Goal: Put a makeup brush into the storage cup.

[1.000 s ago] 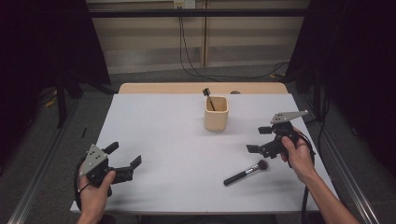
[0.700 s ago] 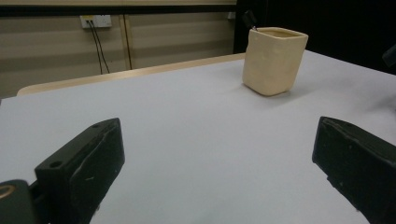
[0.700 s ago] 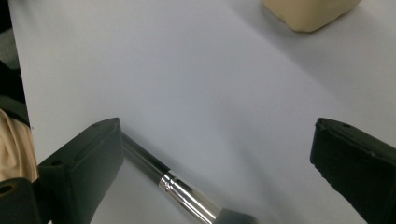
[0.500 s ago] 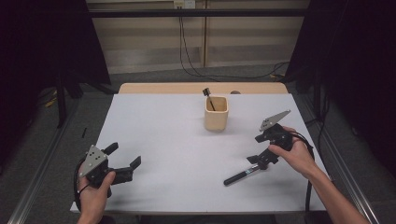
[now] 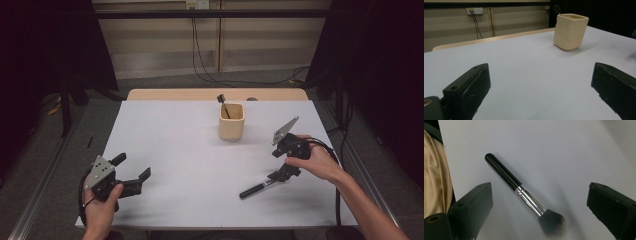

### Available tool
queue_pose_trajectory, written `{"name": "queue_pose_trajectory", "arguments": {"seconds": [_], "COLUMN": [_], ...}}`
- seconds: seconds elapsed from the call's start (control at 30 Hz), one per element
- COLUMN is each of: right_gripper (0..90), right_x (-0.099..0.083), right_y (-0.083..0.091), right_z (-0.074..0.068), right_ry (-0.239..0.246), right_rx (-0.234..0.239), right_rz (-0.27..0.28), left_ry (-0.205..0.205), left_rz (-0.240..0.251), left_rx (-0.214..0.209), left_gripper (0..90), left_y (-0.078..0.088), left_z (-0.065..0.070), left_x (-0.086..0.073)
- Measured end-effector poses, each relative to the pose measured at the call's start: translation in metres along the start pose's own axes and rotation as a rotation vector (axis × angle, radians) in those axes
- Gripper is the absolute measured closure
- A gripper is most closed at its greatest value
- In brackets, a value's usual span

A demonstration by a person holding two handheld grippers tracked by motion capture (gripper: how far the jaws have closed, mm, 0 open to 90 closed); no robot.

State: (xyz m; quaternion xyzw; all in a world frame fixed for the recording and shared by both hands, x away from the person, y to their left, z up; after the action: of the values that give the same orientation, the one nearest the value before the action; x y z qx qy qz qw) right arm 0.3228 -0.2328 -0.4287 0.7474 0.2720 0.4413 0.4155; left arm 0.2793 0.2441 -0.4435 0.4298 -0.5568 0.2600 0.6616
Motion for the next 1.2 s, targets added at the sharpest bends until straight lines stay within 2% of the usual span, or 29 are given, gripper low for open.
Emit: {"name": "queue_pose_trajectory", "arguments": {"seconds": [0.17, 0.27, 0.33, 0.4, 0.47, 0.6, 0.77, 0.87, 0.97, 1.03, 1.1, 1.13, 1.2], "right_gripper": [4.6, 4.8, 5.3, 10.2, 8.0, 10.3, 15.4, 17.1, 21.1, 25.8, 27.6, 30.5, 34.1], "right_x": [0.001, 0.002, 0.002, 0.003, 0.003, 0.003, 0.004, 0.004, 0.003, 0.002, 0.002, 0.001, 0.0], "right_y": [-0.006, -0.01, -0.013, -0.017, -0.021, -0.028, -0.034, -0.039, -0.043, -0.046, -0.048, -0.048, -0.051], "right_z": [0.0, -0.001, -0.002, -0.003, -0.004, -0.006, -0.01, -0.01, -0.008, -0.008, -0.006, -0.007, -0.007], "right_ry": [0.038, 0.045, 0.06, 0.074, 0.086, 0.104, 0.126, 0.155, 0.177, 0.166, 0.195, 0.182, 0.195], "right_rx": [0.022, 0.041, 0.028, 0.026, 0.023, 0.025, 0.023, 0.016, 0.017, 0.014, 0.015, 0.013, 0.021], "right_rz": [-0.052, -0.074, -0.097, -0.115, -0.136, -0.175, -0.205, -0.237, -0.265, -0.275, -0.276, -0.287, -0.299], "left_ry": [0.006, 0.001, -0.001, 0.0, 0.0, 0.004, -0.005, -0.003, -0.006, -0.005, -0.006, -0.006, -0.004], "left_rz": [-0.001, -0.002, -0.001, -0.001, -0.002, -0.005, -0.011, -0.011, -0.012, -0.013, -0.013, -0.012, -0.011], "left_rx": [0.0, 0.0, -0.003, 0.0, 0.002, 0.0, 0.002, 0.002, 0.003, 0.004, 0.003, 0.003, 0.003], "left_gripper": [2.4, 2.5, 2.5, 2.5, 2.6, 2.6, 2.6, 2.6, 2.6, 2.6, 2.6, 2.6, 2.6], "left_y": [0.0, 0.0, 0.0, 0.0, -0.001, -0.001, -0.001, -0.002, -0.002, -0.002, -0.001, -0.001, -0.001], "left_z": [0.001, 0.0, 0.001, 0.001, 0.001, 0.001, 0.001, 0.001, 0.001, 0.001, 0.001, 0.001, 0.001], "left_x": [0.0, 0.0, 0.0, 0.0, 0.0, -0.001, -0.001, -0.001, -0.001, -0.001, -0.001, -0.001, -0.001]}}
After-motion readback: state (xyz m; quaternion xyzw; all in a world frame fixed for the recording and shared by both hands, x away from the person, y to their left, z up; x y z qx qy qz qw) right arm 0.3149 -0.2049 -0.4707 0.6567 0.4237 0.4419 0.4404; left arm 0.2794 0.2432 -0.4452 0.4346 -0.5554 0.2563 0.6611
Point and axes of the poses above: each handheld gripper's, and its own axes: y roughly backward along the jaws, x roughly out of its top, z roughly to its right, the point moved 3 cm from there along -y, roughly forward along the jaws, and after that the axes turned 6 degrees about x, right-handed, at the moved point
